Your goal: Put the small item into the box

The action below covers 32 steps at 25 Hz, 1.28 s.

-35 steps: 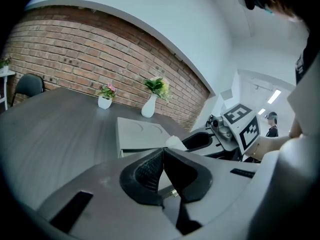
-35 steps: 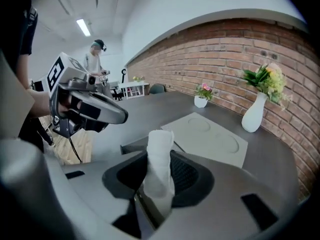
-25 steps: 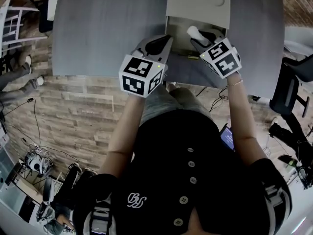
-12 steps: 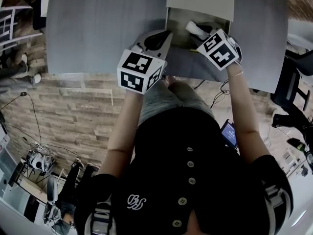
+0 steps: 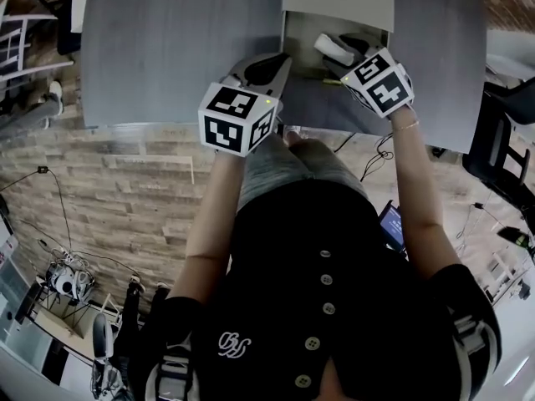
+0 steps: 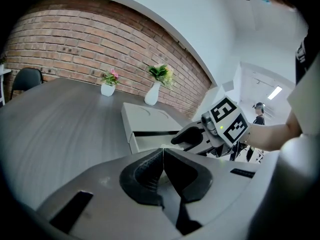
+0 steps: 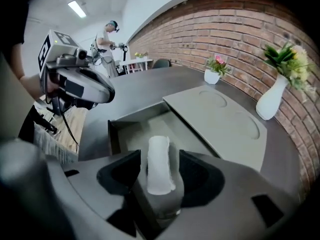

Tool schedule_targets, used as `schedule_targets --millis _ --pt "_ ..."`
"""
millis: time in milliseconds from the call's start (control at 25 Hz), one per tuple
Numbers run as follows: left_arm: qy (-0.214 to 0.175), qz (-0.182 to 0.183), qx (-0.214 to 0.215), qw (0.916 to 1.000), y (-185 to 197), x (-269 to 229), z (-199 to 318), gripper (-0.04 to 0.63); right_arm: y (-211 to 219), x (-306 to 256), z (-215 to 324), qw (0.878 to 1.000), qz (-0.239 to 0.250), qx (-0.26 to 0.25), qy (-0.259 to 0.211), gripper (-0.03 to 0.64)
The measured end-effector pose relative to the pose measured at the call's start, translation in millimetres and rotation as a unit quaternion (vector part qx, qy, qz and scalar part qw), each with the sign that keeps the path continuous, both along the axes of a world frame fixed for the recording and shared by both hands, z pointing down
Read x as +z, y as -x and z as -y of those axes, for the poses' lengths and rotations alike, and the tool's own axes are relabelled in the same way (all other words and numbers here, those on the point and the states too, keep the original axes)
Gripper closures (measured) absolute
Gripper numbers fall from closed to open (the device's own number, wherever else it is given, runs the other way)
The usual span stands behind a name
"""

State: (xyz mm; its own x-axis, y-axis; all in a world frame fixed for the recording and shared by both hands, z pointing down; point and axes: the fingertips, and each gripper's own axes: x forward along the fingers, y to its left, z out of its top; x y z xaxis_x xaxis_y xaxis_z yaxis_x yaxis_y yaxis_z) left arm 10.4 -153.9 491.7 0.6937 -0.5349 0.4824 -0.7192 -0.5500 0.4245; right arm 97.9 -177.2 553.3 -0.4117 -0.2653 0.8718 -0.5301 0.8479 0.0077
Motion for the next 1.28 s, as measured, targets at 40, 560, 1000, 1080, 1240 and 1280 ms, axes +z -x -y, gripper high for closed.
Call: schedule_targets --millis 40,560,1000,1080,1240,1280 --pt "0.001 0.003 -0.001 1.0 0 -1 1 0.58 1 -6 0 1.0 0.006 0.005 -0.002 0.386" --pt "-0.07 -0.01 0.05 0.9963 -25 -59 7 0.58 17 -107 -3 0.981 0.149 0.074 -0.102 0.424" --pt "-0.137 -0.016 0.058 0.9888 -32 -115 16 0.58 21 -202 -14 0.932 0.286 0.119 -0.187 0.526" --pt "-0.145 -0.02 0.061 0.9874 -34 -124 13 0.58 22 -209 -20 0.93 0.29 0.116 -0.194 0.542" --pt "-0.162 -0.034 0.074 0.9834 -42 -133 6 0.58 20 -215 -25 0.919 0.317 0.131 -0.196 0.615" --pt "-0.162 -0.037 0.076 0.9831 -44 -134 5 0.58 19 -216 -26 0.917 0.32 0.134 -0.198 0.615"
